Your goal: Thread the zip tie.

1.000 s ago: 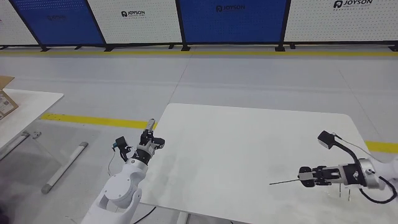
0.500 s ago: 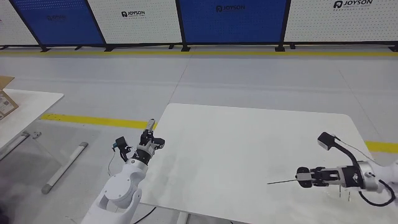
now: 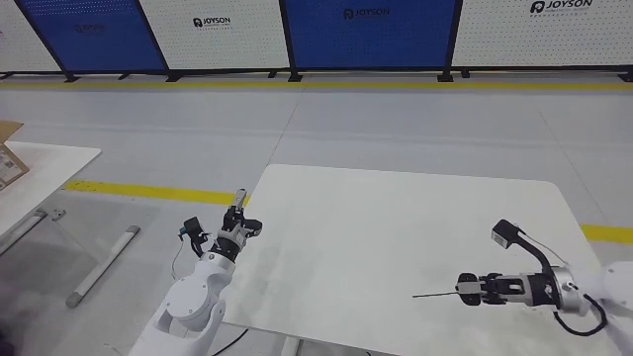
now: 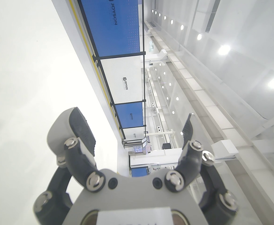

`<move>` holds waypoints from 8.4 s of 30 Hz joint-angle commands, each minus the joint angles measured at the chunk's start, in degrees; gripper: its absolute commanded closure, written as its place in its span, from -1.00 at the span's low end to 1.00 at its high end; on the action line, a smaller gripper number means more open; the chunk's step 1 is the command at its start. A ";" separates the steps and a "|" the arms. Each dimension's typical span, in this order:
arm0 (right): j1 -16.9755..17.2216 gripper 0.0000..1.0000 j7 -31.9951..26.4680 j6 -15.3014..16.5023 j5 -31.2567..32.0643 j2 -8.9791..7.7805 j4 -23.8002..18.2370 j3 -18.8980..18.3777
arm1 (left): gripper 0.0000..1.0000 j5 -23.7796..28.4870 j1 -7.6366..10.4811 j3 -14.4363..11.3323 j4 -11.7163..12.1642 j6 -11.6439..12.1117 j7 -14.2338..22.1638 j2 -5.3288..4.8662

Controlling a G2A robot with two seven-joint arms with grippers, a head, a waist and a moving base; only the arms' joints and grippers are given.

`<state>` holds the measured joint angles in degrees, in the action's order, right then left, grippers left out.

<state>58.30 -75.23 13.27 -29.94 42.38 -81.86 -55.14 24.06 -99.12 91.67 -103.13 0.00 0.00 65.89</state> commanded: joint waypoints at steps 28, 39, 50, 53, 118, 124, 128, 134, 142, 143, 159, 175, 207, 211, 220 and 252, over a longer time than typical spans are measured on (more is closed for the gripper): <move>3.78 1.00 12.26 -1.45 4.04 -1.15 -3.30 -7.80 | -1.00 0.00 0.00 0.00 0.00 0.00 0.00 0.00; 3.51 1.00 10.00 -0.46 0.26 -0.75 -3.23 -8.16 | -1.00 0.00 0.00 0.00 0.00 0.00 0.00 0.00; -1.70 1.00 10.69 -7.82 6.55 1.45 -4.04 -2.33 | -1.00 0.00 0.00 0.00 0.00 0.00 0.00 0.00; -1.70 1.00 10.69 -7.82 6.55 1.45 -4.04 -2.33 | -1.00 0.00 0.00 0.00 0.00 0.00 0.00 0.00; -5.93 1.00 31.14 6.21 38.23 5.08 -10.36 2.34 | -1.00 0.00 0.00 0.00 0.00 0.00 0.00 0.00; -5.45 1.00 37.48 6.21 45.34 5.50 -12.10 2.52 | -1.00 0.00 0.00 0.00 0.00 0.00 0.00 0.00; -5.58 1.00 42.52 6.21 52.79 5.29 -14.98 3.37 | -1.00 0.00 0.00 0.00 0.00 0.00 0.00 0.00; -8.26 1.00 44.99 6.21 63.00 4.37 -16.75 9.14 | -1.00 0.00 0.00 0.00 0.00 0.00 0.00 0.00; -10.89 1.00 43.98 6.21 60.42 4.36 -14.99 13.04 | -1.00 0.00 0.00 0.00 0.00 0.00 0.00 0.00; -10.89 1.00 43.98 6.21 60.42 4.36 -14.99 13.04 | -1.00 0.00 0.00 0.00 0.00 0.00 0.00 0.00; -9.99 1.00 47.40 6.21 62.87 4.66 -15.69 12.30 | -1.00 0.00 0.00 0.00 0.00 0.00 0.00 0.00; -14.31 1.00 53.71 6.21 77.58 3.28 -16.48 20.55 | -1.00 0.00 0.00 0.00 0.00 0.00 0.00 0.00; -14.31 1.00 53.71 6.21 77.58 3.28 -16.48 20.55 | -1.00 -1.85 0.00 0.29 -6.00 -15.34 34.37 -2.32; -14.19 1.00 53.74 5.55 78.05 3.33 -16.39 20.43 | -1.00 3.48 1.96 -0.76 -3.42 -18.91 35.11 -2.11; -15.06 1.00 52.89 2.02 96.99 5.93 -22.09 23.64 | -1.00 5.88 1.74 -1.48 -3.65 -19.48 45.42 -3.55; -18.91 1.00 66.45 6.21 111.19 9.30 -17.92 33.54 | -1.00 30.16 12.93 -13.85 6.49 -19.48 27.59 -4.46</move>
<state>39.61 -9.32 19.48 81.44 51.72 -99.99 -21.85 54.45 -86.81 78.49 -97.08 -19.48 28.56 61.46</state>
